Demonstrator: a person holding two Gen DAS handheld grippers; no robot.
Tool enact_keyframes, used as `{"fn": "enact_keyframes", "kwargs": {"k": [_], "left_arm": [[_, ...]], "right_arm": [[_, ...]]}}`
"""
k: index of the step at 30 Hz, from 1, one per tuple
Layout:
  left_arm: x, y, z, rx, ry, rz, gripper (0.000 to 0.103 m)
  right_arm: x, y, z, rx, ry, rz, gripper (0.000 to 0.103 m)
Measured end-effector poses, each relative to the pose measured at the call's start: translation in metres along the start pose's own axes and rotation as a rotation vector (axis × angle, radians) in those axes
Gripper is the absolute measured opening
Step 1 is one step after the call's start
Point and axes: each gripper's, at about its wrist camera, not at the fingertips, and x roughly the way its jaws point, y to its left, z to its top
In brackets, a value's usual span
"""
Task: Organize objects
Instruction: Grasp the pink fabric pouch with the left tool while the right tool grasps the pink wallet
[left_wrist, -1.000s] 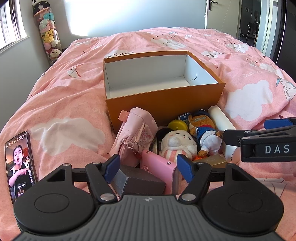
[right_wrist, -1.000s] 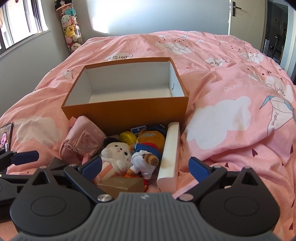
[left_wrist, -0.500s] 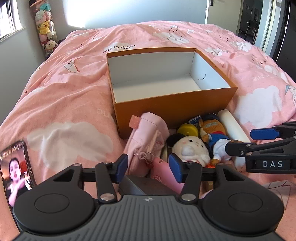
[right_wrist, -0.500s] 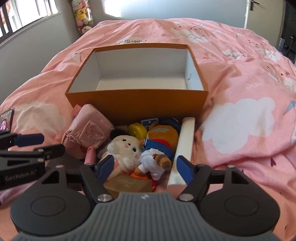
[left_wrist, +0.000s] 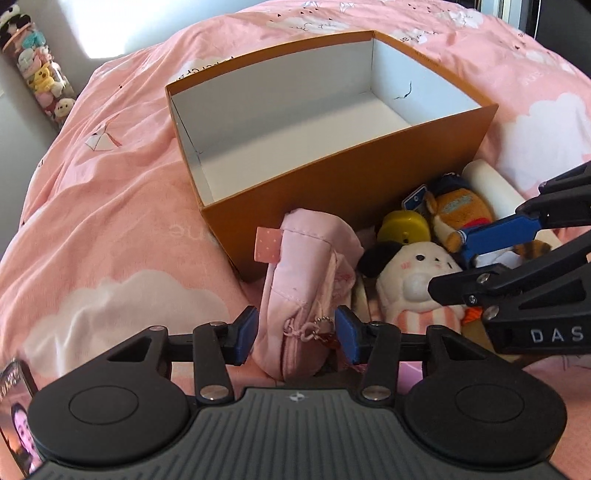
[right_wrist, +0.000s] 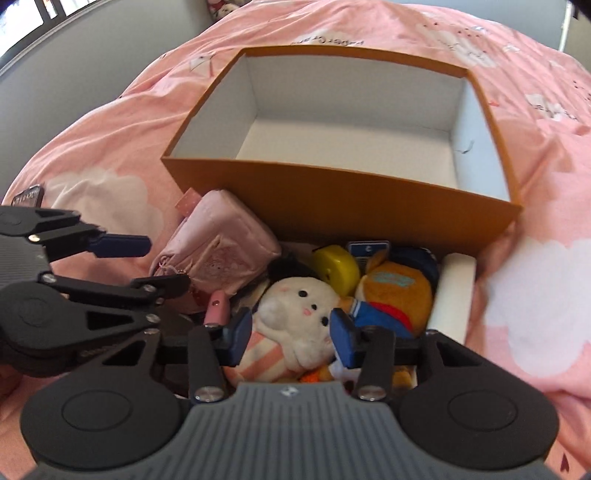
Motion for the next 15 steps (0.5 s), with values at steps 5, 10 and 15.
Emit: {"fn": "enact_keyframes", "kwargs": {"k": [5, 10, 15], "left_arm": [[0.014, 0.001, 0.005, 0.013, 0.020, -0.002, 0.052], [0.018, 0.003, 0.004, 0.005, 0.026, 0.014, 0.034], [0.008, 0.013, 0.001, -0.047, 0.015, 0.004, 0.026]], "right_arm": [[0.013, 0.005, 0.008, -0.027, 0.017, -0.007, 0.049], [0.019, 0.006, 0.013, -0.047, 0.030, 0.008, 0.048], [0.021, 0.011, 0.015, -0.078, 0.035, 0.034, 0.048]]}}
